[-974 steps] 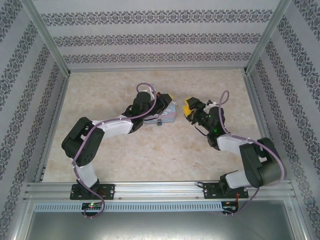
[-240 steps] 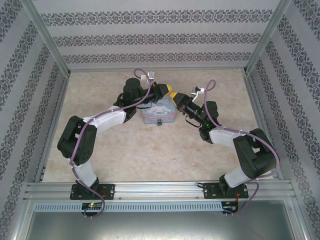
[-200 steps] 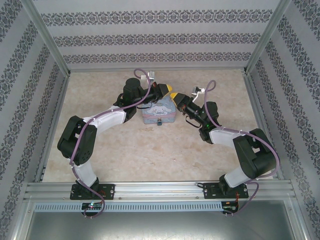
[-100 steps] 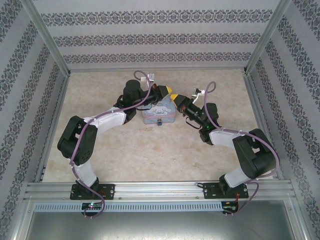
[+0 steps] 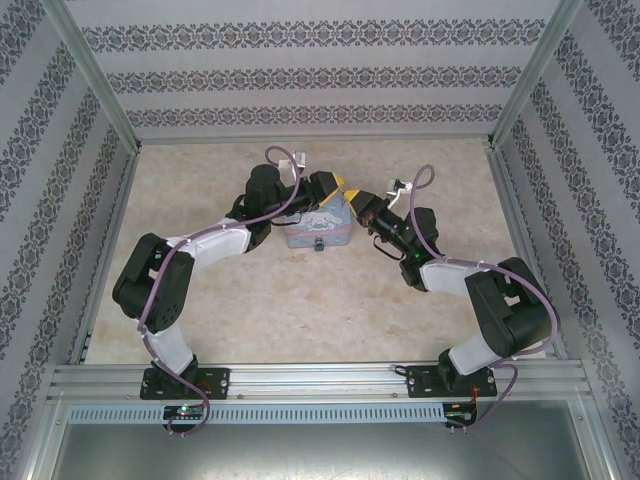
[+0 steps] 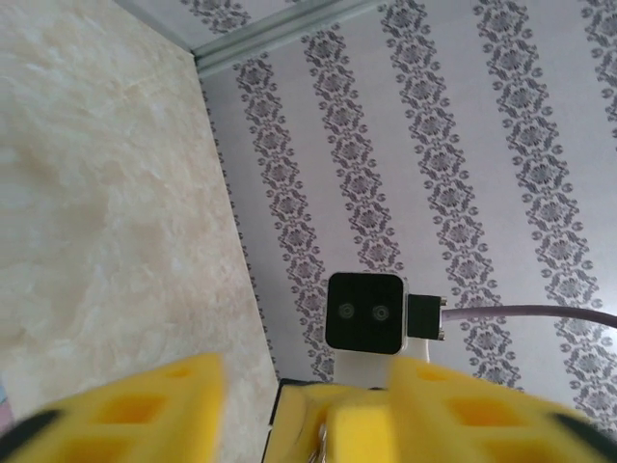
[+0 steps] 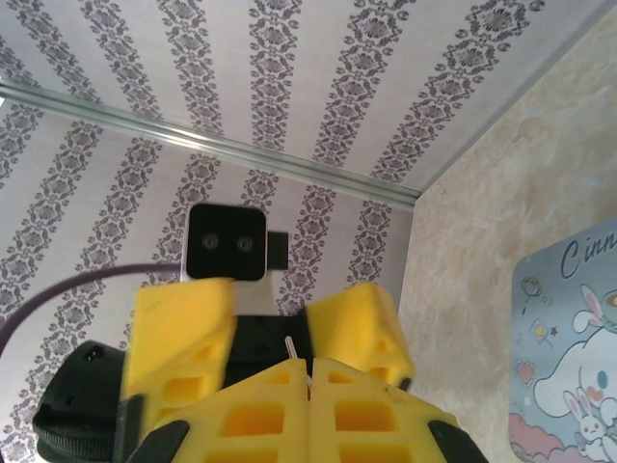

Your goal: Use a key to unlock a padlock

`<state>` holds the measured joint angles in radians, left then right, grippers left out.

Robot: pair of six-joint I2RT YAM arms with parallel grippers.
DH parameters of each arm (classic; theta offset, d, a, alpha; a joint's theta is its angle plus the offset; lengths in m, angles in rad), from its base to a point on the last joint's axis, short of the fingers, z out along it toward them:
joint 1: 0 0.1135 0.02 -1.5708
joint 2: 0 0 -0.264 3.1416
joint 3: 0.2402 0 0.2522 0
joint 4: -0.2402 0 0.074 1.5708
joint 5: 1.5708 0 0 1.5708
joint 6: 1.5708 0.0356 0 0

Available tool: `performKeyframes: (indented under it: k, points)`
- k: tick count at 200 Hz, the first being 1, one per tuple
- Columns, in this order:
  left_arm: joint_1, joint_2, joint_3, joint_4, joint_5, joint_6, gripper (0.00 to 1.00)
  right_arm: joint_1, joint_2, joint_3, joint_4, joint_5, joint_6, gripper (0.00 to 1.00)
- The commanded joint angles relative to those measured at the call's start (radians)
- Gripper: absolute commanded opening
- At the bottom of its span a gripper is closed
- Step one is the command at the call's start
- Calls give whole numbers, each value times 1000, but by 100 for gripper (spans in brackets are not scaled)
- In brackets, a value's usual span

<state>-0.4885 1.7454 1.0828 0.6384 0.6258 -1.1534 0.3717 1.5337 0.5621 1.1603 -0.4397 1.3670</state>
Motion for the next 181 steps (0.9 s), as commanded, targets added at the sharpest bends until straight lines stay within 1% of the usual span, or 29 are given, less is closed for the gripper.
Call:
performKeyframes:
  k: [1, 11, 26, 27, 30, 37, 47, 63, 76, 91, 102, 122, 148, 169, 181]
  points:
    - [13, -91, -52, -26, -62, 34, 75, -12, -5, -27, 27, 8, 1, 0]
    - [15, -123, -73, -73, -84, 62, 80, -17, -7, -34, 24, 0, -2, 0]
    - [15, -173, -89, -188, -115, 114, 84, -22, -16, -41, 10, -9, -9, 0]
    - [15, -173, -90, -192, -119, 118, 85, -22, -16, -42, 8, -10, -10, 0]
    - [15, -183, -92, -220, -125, 132, 93, -22, -17, -43, 4, -11, -12, 0]
    - [16, -205, -93, -291, -142, 161, 97, -23, -20, -45, -3, -15, -14, 0]
    - [14, -237, -97, -390, -169, 208, 100, -25, -22, -45, -12, -25, -20, 0]
    - [3, -287, -95, -550, -224, 268, 100, -25, -23, -38, -41, -40, -32, 0]
    - [-7, -317, -98, -663, -262, 301, 100, -24, -17, -33, -61, -50, -42, 0]
    - [-20, -340, -113, -761, -320, 309, 100, -25, -9, -29, -87, -57, -56, 0]
    - [-32, -361, -157, -761, -349, 311, 100, -25, 0, -28, -103, -57, -60, 0]
    - [-50, -410, -257, -699, -385, 311, 100, -25, 23, -24, -115, -57, -62, 0]
    - [-63, -412, -299, -708, -324, 383, 100, -21, 62, 2, -119, -70, -57, 0]
    - [-91, -389, -360, -591, -275, 422, 97, -18, 106, 35, -119, -83, -44, 0]
    - [-105, -362, -369, -562, -278, 446, 96, -17, 134, 52, -113, -89, -35, 0]
